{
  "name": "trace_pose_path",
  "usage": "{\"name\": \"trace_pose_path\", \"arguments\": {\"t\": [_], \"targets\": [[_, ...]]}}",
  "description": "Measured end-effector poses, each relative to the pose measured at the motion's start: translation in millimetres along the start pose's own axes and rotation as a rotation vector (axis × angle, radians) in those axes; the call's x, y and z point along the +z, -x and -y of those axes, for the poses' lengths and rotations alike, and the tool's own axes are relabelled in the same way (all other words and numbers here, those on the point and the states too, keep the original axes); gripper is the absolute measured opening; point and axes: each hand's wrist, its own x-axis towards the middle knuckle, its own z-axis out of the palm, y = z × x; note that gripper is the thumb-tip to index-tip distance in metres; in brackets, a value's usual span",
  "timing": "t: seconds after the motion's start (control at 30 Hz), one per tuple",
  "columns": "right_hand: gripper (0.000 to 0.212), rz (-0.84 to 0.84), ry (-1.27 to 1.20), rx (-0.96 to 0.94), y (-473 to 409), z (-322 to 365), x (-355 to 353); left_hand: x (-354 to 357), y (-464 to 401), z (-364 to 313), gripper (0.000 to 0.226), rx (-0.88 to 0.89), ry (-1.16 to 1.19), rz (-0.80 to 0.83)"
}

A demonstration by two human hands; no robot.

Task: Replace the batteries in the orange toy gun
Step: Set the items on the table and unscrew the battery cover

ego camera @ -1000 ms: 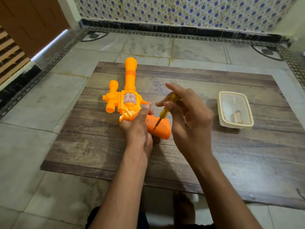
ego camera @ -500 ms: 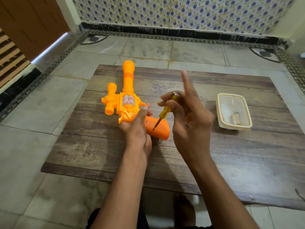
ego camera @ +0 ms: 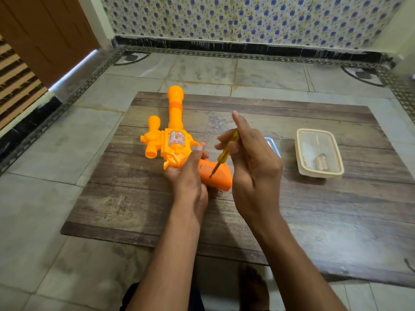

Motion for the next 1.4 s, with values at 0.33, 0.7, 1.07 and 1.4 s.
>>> {"name": "trace_pose_path", "arguments": {"t": [0.33,0.7,1.07,1.4], "targets": [[0.042,-0.047,-0.059,0.098,-1.7,-6.1,1.0,-1.7,-2.8,2.5,0.031,0.010,-0.003,-0.020],[0.040,-0.043,0.009,0.070,-1.2,-6.8,0.8,-4.0,-2.3,-2.5,0.028,0.002,0.007,-0.013],[0.048,-0.041,-0.024,0.064,0.4,-3.6,5.4,-0.9,0.1,-4.1,0.016,-0.024,-0.025,-0.001],[0.040,-0.061,0.049,0.078,-0.2,-1.4,5.9,-2.3,-0.6,-3.2,0.018,-0.027,-0.047,0.010]]}}
